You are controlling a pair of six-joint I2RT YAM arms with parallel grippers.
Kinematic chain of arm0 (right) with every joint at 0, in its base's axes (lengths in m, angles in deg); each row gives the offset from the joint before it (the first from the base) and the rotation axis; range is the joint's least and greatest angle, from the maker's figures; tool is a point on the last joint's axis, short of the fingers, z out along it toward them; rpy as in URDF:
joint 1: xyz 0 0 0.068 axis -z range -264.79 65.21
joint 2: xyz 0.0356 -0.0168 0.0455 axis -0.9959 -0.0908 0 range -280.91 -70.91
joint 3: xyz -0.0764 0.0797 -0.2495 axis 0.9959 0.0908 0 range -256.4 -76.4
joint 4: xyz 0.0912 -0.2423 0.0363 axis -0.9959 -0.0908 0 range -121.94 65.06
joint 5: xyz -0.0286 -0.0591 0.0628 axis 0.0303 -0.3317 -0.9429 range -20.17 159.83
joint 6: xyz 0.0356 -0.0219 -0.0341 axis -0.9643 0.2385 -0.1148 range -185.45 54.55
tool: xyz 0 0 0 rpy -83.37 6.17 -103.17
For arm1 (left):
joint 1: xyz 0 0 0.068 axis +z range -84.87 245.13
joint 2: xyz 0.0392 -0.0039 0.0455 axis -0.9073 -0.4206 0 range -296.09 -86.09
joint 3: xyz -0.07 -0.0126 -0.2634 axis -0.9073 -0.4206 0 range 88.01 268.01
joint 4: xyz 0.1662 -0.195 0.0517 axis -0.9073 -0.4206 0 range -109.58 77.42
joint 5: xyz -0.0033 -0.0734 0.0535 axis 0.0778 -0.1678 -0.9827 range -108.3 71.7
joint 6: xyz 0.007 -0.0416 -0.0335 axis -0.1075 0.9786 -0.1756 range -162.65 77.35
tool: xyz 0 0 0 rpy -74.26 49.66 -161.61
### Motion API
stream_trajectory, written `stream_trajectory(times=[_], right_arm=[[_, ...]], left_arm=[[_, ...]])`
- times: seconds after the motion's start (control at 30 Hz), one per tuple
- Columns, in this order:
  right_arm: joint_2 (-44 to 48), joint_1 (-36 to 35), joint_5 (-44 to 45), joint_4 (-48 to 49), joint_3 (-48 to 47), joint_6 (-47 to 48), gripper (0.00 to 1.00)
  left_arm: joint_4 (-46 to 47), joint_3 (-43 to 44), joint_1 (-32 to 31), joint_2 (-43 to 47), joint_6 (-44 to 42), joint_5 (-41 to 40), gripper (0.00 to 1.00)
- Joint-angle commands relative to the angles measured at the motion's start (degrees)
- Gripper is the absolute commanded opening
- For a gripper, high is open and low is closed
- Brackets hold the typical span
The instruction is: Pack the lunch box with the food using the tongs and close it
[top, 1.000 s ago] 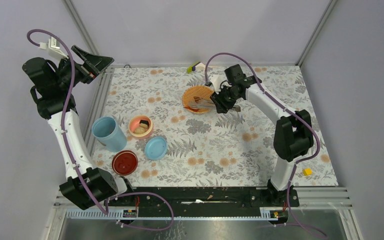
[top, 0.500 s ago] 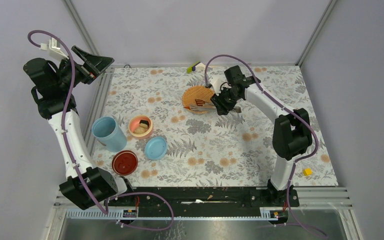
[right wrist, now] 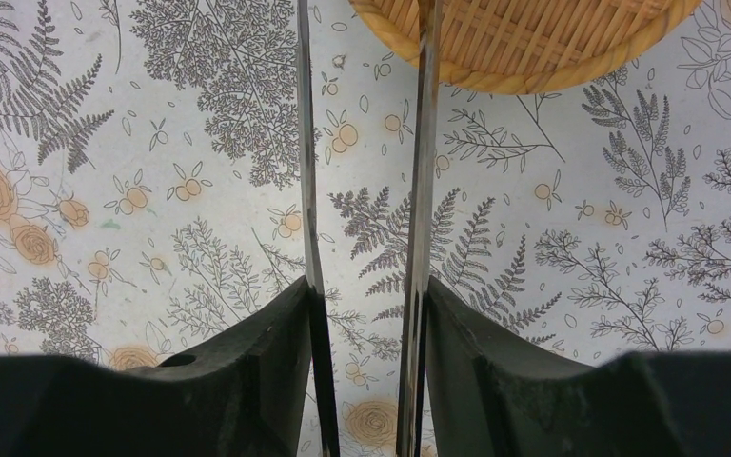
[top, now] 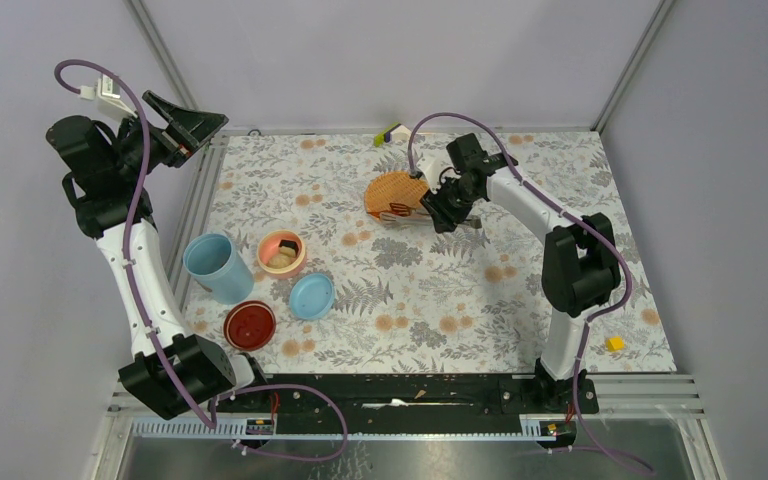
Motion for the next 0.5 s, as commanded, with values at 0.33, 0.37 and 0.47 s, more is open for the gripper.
stream_trajectory(times=[0.33,0.37,0.47], right_arm=[[0.6,0.1,-2.6,-2.2,-4.3,-0.8,0.45],[0.8,0.1,-2.8,-2.2,-4.3,-1.0,0.44],[0.8,0.1,-3.3,-2.8,-4.5,-1.1,0.41]], left_arm=[[3.1,-0.1,-0.2,-0.1,0.4,1.1,0.99],[3.1,-0.2,-0.2,-0.1,0.4,1.1,0.99],[3.1,-0.2,-0.2,-0.1,0.4,1.1,0.99]])
